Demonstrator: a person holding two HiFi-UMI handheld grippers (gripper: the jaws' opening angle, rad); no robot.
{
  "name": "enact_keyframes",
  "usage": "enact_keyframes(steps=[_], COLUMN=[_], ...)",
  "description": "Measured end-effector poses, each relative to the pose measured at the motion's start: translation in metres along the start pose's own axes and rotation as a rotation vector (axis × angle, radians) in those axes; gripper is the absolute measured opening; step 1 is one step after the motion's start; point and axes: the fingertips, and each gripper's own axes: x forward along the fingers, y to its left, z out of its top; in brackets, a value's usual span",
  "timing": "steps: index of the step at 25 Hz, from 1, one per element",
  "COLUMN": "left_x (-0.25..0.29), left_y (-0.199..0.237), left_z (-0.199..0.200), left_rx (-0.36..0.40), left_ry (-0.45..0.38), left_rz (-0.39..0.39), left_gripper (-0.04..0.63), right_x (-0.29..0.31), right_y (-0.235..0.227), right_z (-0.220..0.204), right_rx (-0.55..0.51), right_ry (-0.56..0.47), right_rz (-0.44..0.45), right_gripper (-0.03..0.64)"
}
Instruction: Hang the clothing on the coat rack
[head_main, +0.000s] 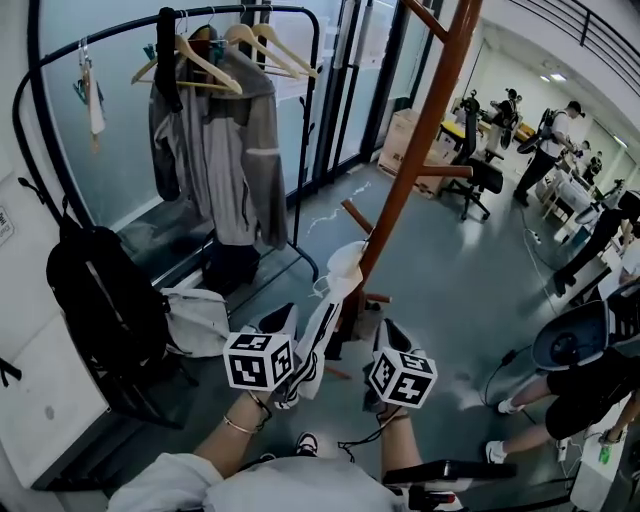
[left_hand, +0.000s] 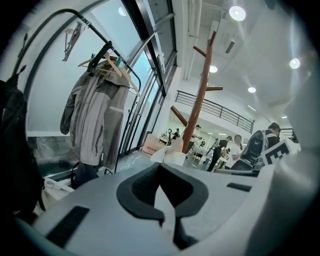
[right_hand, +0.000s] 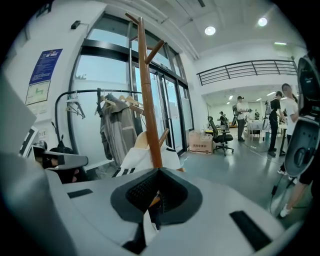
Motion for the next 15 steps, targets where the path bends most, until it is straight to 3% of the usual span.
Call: enact_keyframes(steps=[15], left_x=[-0.0014], left_y=[-0.0026], left_z=[0.0041], left_rx=[0.022], left_ry=[0.003], left_rz=[-0.011], left_gripper=[0.008], right_x=[-0.0010], right_y=[0.0059], right_z=[0.0059], right_rx=[0.007], right_ry=[-0.010], right_rz=[0.010], right_gripper=[0.021])
